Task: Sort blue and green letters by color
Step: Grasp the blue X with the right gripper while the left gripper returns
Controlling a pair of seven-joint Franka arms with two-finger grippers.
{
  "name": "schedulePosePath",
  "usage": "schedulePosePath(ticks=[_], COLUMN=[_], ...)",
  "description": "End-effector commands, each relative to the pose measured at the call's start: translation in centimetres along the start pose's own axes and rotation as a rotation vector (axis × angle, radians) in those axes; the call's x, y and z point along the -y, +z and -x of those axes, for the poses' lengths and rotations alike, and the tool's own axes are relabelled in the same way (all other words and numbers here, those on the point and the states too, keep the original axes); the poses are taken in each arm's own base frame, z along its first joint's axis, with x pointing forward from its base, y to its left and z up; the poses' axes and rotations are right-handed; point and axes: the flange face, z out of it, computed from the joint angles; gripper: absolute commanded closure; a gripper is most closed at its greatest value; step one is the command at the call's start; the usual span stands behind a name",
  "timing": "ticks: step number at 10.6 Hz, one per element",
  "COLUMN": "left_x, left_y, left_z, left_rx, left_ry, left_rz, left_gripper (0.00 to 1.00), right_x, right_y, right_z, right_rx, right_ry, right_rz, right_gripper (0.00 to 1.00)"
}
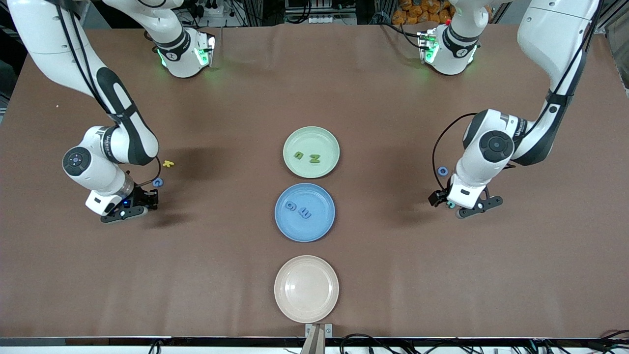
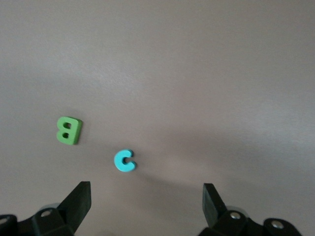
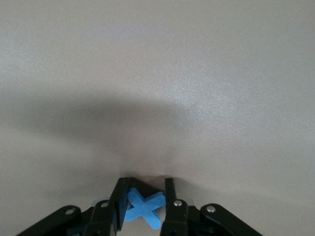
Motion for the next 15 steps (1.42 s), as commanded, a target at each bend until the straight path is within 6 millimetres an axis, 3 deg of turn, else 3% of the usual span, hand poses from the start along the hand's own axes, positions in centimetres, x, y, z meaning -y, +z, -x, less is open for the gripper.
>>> schedulePosePath(ticks=[1,5,6,10,12,15], left_x=[4.8,8.1,9.0,9.6,9.7,9.6], left_y=[1.8,5.5,6.4,6.8,6.9,6.9], left_z=[-2.3,-3.4,-3.6,-4.1,-4.1,-4.2], left_rx=[0.014,0.023,0.033,0.032,0.033,0.031], left_ry=[0.089,0.174,0.205,0.245,0.26,0.266], left_rz=[0.031,0.065,0.069,0.072,0.073,0.07], left_gripper=[0.0,0.01,0.11,0.25,0.25,0.29], right_x=[-0.2,2.9,4.4,14.3,20.0,26.8], right_y=[-1.4,-2.3,-2.4,-3.5,-4.1,-5.4], right_z=[-1.1,-3.2,-3.8,-7.8,-10.5,-13.6], right_rx=[0.012,0.008,0.006,-0.033,-0.061,-0.092], right_ry=[0.058,0.203,0.256,0.443,0.508,0.578], right_rz=[-0.01,-0.016,-0.018,-0.043,-0.103,-0.209], right_gripper=[0.96,0.96,0.96,0.96,0.96,0.96])
